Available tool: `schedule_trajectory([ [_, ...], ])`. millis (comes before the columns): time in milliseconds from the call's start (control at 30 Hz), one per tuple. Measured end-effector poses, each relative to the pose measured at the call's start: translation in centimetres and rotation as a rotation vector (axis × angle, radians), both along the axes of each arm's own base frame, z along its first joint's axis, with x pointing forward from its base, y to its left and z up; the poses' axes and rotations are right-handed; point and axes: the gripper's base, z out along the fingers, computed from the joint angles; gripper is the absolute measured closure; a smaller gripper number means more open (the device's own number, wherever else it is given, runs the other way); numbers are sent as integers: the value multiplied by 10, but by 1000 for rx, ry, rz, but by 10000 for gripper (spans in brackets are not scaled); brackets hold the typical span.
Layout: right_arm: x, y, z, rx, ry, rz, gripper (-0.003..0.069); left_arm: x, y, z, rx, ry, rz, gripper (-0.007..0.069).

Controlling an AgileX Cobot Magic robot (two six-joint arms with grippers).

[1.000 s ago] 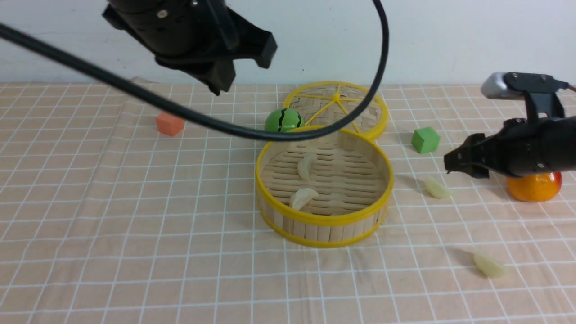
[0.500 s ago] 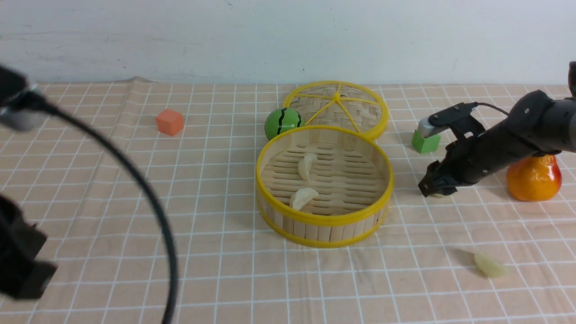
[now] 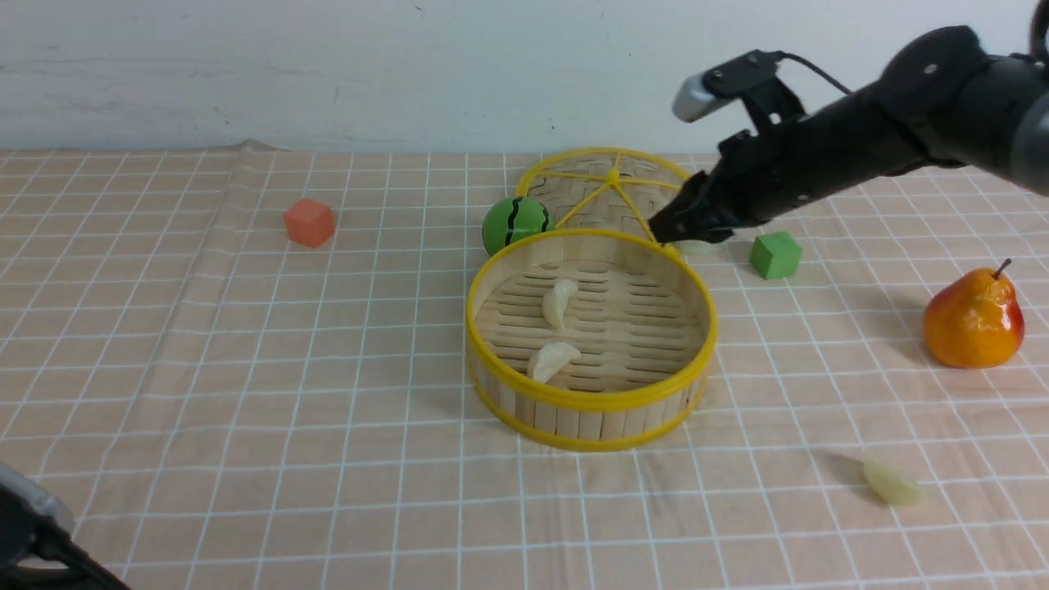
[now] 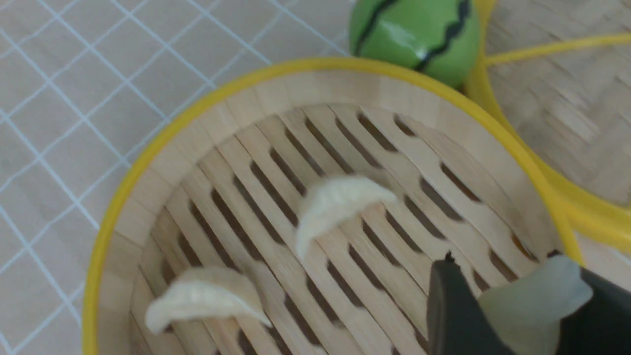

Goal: Put the dumplings into the steamer on the table with the brown tablecloth.
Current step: 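Place the dumpling in the bamboo steamer basket with the right gripper, then reach for and grasp a dumpling lying on the table beside the steamer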

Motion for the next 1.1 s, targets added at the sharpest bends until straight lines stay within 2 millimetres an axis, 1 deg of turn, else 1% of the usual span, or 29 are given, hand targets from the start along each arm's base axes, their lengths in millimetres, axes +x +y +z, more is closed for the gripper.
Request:
schedule_trajectory([
  [67, 5, 18, -19, -11, -10, -4, 426, -1, 0, -7, 2, -16, -19, 638],
  [133, 10, 26, -40, -37, -10, -13, 428, -1, 0, -8, -3, -30, -27, 638],
  [200, 17, 28, -65, -68, -2, -33, 426, -2, 0, -7, -15, -48, -31, 638],
  [233, 19, 27, -74, -82, 2, -39, 407, -2, 0, -6, -20, -56, -31, 638],
  [267, 20, 27, -79, -80, 8, -48, 377, -3, 0, -5, -27, -61, -28, 638],
  [300, 21, 27, -80, -80, 7, -49, 369, -3, 1, -5, -29, -64, -28, 638],
  [367, 21, 26, -78, -87, -9, -55, 249, -4, 1, -4, -43, -75, -26, 638],
  [400, 21, 26, -76, -87, -12, -54, 209, -4, 1, -3, -45, -76, -25, 638],
  [467, 19, 25, -66, -86, -19, -41, 141, -4, 1, -3, -50, -81, -25, 638],
  [500, 15, 24, -54, -94, -27, -20, 96, -4, 1, -3, -55, -81, -21, 638],
  [533, 14, 24, -52, -92, -28, -16, 96, -4, 1, -3, -55, -81, -21, 638],
  [567, 7, 18, -30, -113, -44, 17, 67, -5, 2, -2, -71, -85, -12, 638],
  [633, -3, 6, -3, -143, -53, 47, 67, -6, 2, -1, -89, -89, -1, 638],
  [700, -17, -13, 25, -173, -20, 45, 88, -7, 3, 0, -107, -98, 6, 638],
  [733, -19, -17, 29, -178, -6, 38, 95, -8, 3, 1, -111, -101, 7, 638],
  [767, -26, -29, 38, -192, 40, 13, 112, -8, 3, 2, -120, -108, 8, 638],
  [800, -37, -47, 43, -206, 182, -60, 141, -9, 4, 3, -135, -118, 10, 638],
  [867, -45, -69, 35, -252, 360, -161, 174, -9, 3, 5, -154, -136, 4, 638],
  [900, -47, -75, 27, -275, 424, -189, 181, -9, 3, 5, -160, -143, 1, 638],
  [933, -49, -84, 13, -323, 494, -241, 195, -9, 2, 6, -167, -150, -3, 638],
  [967, -51, -88, 1, -362, 538, -260, 199, -8, 1, 7, -174, -155, -6, 638],
  [1000, -54, -95, -23, -425, 614, -279, 207, -8, 1, 7, -182, -160, -10, 638],
  [1033, -55, -95, -26, -427, 627, -279, 207, -8, 1, 8, -185, -162, -11, 638],
  [1067, -57, -97, -36, -456, 657, -282, 208, -8, 0, 8, -192, -164, -13, 638],
  [1100, -63, -99, -57, -494, 724, -276, 209, -8, -1, 9, -206, -169, -17, 638],
])
